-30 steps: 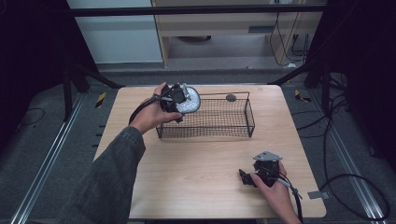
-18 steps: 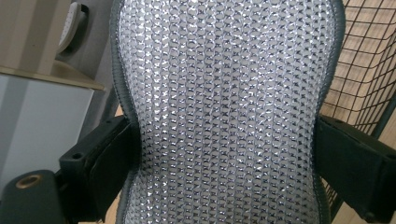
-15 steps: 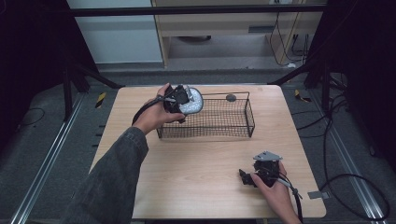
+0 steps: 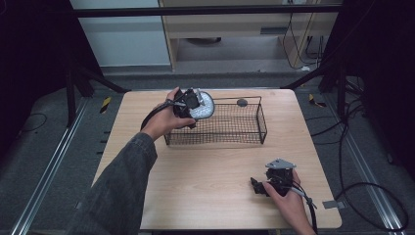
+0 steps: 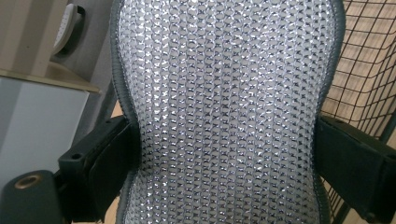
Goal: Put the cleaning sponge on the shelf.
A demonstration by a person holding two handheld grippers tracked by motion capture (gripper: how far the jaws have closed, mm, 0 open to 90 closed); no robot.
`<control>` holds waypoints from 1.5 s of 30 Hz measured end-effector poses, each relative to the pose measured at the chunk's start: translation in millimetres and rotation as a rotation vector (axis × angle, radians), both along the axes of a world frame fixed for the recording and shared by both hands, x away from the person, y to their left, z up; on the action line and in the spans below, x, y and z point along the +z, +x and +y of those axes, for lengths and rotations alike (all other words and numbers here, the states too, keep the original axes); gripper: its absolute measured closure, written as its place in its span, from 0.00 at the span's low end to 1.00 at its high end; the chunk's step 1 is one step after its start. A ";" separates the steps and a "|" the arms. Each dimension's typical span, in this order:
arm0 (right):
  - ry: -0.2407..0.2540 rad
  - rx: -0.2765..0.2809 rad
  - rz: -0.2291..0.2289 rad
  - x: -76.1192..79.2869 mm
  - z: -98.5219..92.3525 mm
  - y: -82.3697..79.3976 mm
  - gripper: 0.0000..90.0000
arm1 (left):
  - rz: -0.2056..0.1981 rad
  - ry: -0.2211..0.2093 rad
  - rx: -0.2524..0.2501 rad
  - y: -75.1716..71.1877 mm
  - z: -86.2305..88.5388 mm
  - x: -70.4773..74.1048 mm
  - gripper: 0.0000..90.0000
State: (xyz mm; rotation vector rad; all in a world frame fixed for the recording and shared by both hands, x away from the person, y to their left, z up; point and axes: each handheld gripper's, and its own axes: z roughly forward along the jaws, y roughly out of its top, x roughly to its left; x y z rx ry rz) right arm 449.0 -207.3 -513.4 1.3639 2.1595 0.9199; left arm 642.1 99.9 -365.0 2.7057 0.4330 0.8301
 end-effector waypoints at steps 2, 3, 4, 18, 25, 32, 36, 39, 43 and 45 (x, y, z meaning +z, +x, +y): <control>-0.001 0.001 0.000 0.0 -0.1 0.0 0.00 | 0.002 -0.002 -0.001 1.4 -0.4 -1.8 0.08; -0.001 0.001 0.000 0.0 -0.1 0.0 0.00 | 0.003 -0.002 -0.001 2.0 -0.5 -2.4 0.08; -0.001 0.000 0.000 0.0 -0.1 0.0 0.00 | 0.003 -0.004 -0.002 2.6 -0.5 -2.8 0.08; -0.002 -0.002 0.000 0.0 0.0 -0.2 0.00 | 0.074 -0.037 0.015 10.2 0.8 -10.3 0.05; -0.002 -0.002 0.000 0.0 0.0 -0.2 0.00 | 0.086 -0.064 0.021 9.2 1.1 -9.0 0.04; -0.003 -0.001 0.000 0.0 -0.2 -0.2 0.00 | 0.086 -0.074 0.017 6.6 2.1 -8.7 0.05; -0.001 -0.002 0.002 0.1 0.0 -0.3 0.00 | 0.086 -0.085 0.021 4.7 3.9 -6.8 0.05; -0.001 -0.002 0.002 0.1 -0.1 -0.3 0.00 | 0.078 -0.092 0.022 2.8 4.8 -5.0 0.06; -0.001 -0.002 0.002 0.1 0.0 -0.3 0.00 | 0.081 -0.103 0.020 0.0 6.0 -3.5 0.06; -0.001 -0.002 0.002 0.1 0.0 -0.3 0.00 | 0.077 -0.112 0.020 -2.3 6.5 -3.7 0.06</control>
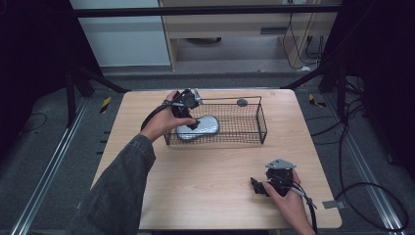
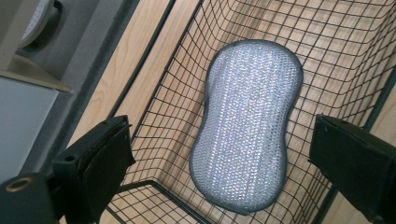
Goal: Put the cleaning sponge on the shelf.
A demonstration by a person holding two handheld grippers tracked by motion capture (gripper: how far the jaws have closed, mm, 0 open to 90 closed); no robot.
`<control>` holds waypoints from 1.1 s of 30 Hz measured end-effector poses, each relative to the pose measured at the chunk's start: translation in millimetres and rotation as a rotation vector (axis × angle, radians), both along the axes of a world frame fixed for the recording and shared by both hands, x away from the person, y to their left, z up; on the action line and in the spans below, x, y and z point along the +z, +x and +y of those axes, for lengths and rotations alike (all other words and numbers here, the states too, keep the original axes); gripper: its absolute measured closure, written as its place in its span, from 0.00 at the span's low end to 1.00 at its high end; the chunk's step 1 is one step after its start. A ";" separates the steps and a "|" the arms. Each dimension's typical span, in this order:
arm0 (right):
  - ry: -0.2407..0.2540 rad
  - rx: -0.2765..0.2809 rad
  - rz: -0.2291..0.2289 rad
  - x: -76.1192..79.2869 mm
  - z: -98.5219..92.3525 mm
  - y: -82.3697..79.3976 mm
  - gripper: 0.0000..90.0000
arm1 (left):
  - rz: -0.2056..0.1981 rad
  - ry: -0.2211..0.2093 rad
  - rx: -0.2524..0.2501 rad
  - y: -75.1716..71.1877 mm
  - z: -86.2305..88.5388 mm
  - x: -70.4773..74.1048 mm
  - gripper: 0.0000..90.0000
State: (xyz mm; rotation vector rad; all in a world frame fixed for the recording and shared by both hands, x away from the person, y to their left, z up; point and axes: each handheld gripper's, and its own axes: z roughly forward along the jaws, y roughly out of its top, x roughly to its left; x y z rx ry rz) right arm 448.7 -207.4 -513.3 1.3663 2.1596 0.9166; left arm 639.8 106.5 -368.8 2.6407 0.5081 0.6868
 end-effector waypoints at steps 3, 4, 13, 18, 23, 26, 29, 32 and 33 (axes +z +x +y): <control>0.001 -0.001 0.000 0.0 0.1 0.0 0.00 | 0.003 -0.004 -0.003 -3.7 0.8 -0.2 0.05; 0.001 0.000 0.000 0.0 0.1 0.0 0.00 | 0.001 -0.006 -0.004 -5.1 1.1 -0.2 0.05; 0.001 -0.002 0.001 0.0 0.2 -0.2 0.01 | 0.001 -0.065 -0.002 -19.8 8.4 3.3 0.04; 0.001 -0.002 0.001 0.0 0.2 -0.2 0.00 | -0.007 -0.100 0.014 -29.8 12.5 7.3 0.04; 0.001 -0.005 0.001 0.0 0.3 -0.4 0.00 | 0.004 -0.135 0.048 -42.1 17.2 8.3 0.04; 0.000 -0.003 -0.001 -0.1 0.2 -0.2 0.00 | 0.007 -0.145 0.057 -51.0 21.3 6.9 0.04; 0.002 -0.006 -0.001 -0.1 0.4 -0.5 0.00 | 0.017 -0.153 0.075 -62.0 26.4 4.8 0.04; 0.001 -0.005 -0.002 -0.1 0.3 -0.5 0.00 | 0.012 -0.164 0.100 -75.6 32.8 2.4 0.04; 0.001 -0.005 -0.001 -0.1 0.3 -0.6 0.00 | 0.015 -0.175 0.109 -80.7 35.4 1.2 0.04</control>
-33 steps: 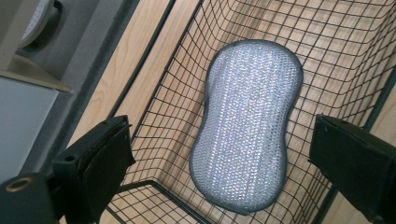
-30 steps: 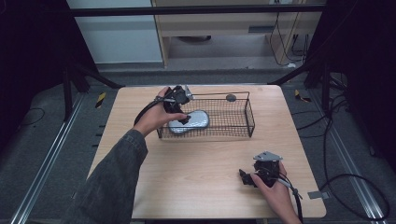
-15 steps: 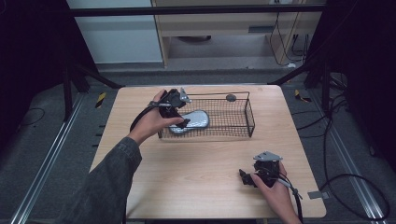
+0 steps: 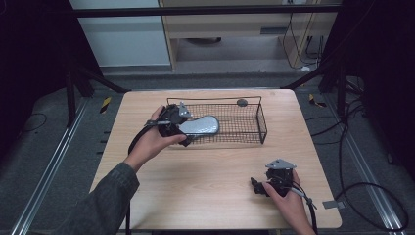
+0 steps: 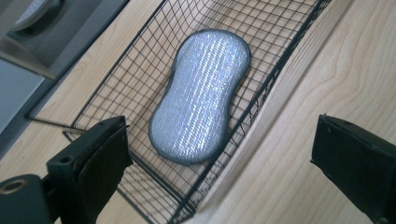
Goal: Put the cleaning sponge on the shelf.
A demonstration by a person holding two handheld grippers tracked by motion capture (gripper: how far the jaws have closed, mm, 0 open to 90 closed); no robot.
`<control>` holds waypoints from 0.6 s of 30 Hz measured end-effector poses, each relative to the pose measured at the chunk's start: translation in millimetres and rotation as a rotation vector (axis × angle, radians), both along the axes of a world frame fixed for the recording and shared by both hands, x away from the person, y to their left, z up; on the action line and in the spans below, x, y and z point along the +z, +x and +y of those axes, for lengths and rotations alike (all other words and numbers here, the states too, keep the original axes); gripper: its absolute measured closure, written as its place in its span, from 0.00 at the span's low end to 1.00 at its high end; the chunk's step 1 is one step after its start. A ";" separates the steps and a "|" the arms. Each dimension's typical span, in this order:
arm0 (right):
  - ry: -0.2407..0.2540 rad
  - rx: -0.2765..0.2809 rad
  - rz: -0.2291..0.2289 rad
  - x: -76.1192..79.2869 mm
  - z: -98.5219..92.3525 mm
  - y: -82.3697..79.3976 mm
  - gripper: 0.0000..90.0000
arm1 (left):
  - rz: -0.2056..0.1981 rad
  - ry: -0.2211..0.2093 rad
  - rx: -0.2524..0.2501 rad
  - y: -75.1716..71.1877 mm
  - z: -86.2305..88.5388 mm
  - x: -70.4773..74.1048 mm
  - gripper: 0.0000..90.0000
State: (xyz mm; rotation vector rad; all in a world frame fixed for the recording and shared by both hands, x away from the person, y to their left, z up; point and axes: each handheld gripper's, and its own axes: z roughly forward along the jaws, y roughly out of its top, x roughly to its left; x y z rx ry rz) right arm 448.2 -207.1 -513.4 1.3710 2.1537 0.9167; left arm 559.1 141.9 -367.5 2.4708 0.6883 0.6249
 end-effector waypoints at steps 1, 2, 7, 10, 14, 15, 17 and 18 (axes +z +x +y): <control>0.000 0.000 0.000 0.0 0.0 0.0 0.00 | 0.000 0.000 0.000 0.0 0.0 0.0 0.04; 0.000 -0.001 0.000 0.0 0.0 -0.1 0.00 | 0.004 -0.025 0.016 -10.5 5.4 -3.0 0.04; 0.002 -0.001 0.000 0.1 0.1 -0.2 0.00 | 0.028 -0.042 0.039 -34.9 20.5 -17.3 0.04; 0.001 -0.002 0.000 0.0 0.1 -0.3 0.00 | 0.029 -0.033 0.061 -46.2 30.2 -28.4 0.04; 0.001 -0.002 0.000 0.0 0.1 -0.3 0.00 | 0.053 -0.057 0.114 -57.5 46.4 -50.2 0.04; 0.001 -0.002 0.000 0.0 0.2 -0.3 0.00 | 0.055 -0.052 0.127 -59.2 50.9 -56.5 0.04; 0.001 -0.002 0.000 0.0 0.2 -0.3 0.00 | 0.069 -0.057 0.157 -61.2 60.4 -69.1 0.04; 0.001 -0.002 0.000 0.0 0.2 -0.3 0.00 | 0.077 -0.076 0.177 -61.5 65.2 -75.6 0.05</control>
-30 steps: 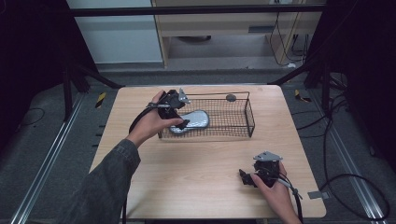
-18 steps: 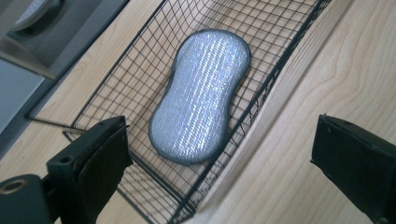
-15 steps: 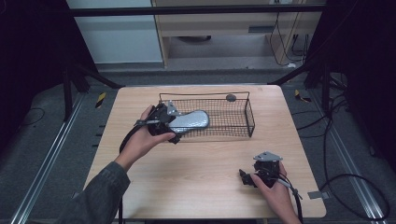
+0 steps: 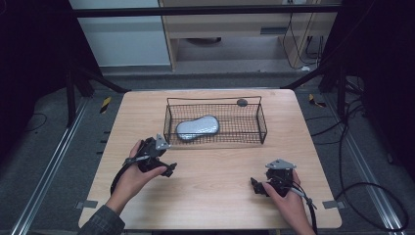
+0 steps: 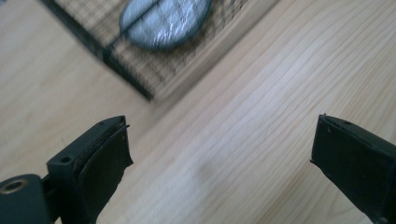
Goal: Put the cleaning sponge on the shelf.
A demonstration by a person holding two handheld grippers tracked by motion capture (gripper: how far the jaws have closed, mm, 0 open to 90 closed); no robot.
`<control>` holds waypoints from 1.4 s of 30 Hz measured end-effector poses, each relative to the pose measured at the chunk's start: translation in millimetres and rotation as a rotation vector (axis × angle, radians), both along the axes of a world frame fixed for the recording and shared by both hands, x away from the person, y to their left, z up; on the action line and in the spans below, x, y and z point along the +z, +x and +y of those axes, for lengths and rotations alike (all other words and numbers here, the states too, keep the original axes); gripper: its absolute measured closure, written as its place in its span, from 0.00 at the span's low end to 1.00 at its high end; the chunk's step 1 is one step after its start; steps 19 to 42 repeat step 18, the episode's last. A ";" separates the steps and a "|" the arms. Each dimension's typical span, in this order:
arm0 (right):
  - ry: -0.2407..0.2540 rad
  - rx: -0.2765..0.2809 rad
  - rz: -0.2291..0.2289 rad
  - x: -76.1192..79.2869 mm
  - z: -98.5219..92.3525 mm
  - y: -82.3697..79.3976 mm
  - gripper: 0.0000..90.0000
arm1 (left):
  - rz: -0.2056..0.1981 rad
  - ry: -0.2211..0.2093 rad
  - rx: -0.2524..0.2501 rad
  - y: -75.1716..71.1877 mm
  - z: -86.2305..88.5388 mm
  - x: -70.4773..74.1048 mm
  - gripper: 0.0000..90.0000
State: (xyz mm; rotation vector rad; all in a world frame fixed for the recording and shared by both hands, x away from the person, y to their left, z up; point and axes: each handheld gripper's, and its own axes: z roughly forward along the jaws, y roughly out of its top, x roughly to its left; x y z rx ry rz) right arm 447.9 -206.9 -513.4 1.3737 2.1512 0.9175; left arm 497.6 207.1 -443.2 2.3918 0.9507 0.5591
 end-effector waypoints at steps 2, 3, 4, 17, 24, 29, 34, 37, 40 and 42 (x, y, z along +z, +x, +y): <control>-0.001 0.001 0.000 0.0 -0.1 0.0 0.00 | 0.014 0.000 0.028 -0.4 8.4 -11.8 0.05; 0.000 0.001 0.000 0.0 0.0 0.0 0.00 | 0.019 -0.012 0.038 -0.7 12.1 -17.2 0.05; 0.000 0.000 0.000 0.0 0.0 0.0 0.00 | 0.026 -0.026 0.049 -0.9 15.5 -22.3 0.05; 0.000 0.000 -0.001 0.0 0.0 0.0 0.00 | 0.048 -0.172 0.152 0.1 45.1 -58.5 0.01; 0.000 0.000 0.000 0.0 0.0 0.0 0.00 | 0.019 -0.192 0.152 -1.4 47.9 -61.6 0.00; 0.000 0.000 0.000 0.0 0.0 0.0 0.00 | 0.019 -0.192 0.152 -1.4 47.9 -61.6 0.00; 0.000 0.000 0.000 0.0 0.0 0.0 0.00 | 0.019 -0.192 0.152 -1.4 47.9 -61.6 0.00; 0.000 0.000 0.000 0.0 0.0 0.0 0.00 | 0.019 -0.192 0.152 -1.4 47.9 -61.6 0.00; 0.000 0.000 0.000 0.0 0.0 0.0 0.00 | 0.019 -0.192 0.152 -1.4 47.9 -61.6 0.00; 0.000 0.000 0.000 0.0 0.0 0.0 0.00 | 0.019 -0.192 0.152 -1.4 47.9 -61.6 0.00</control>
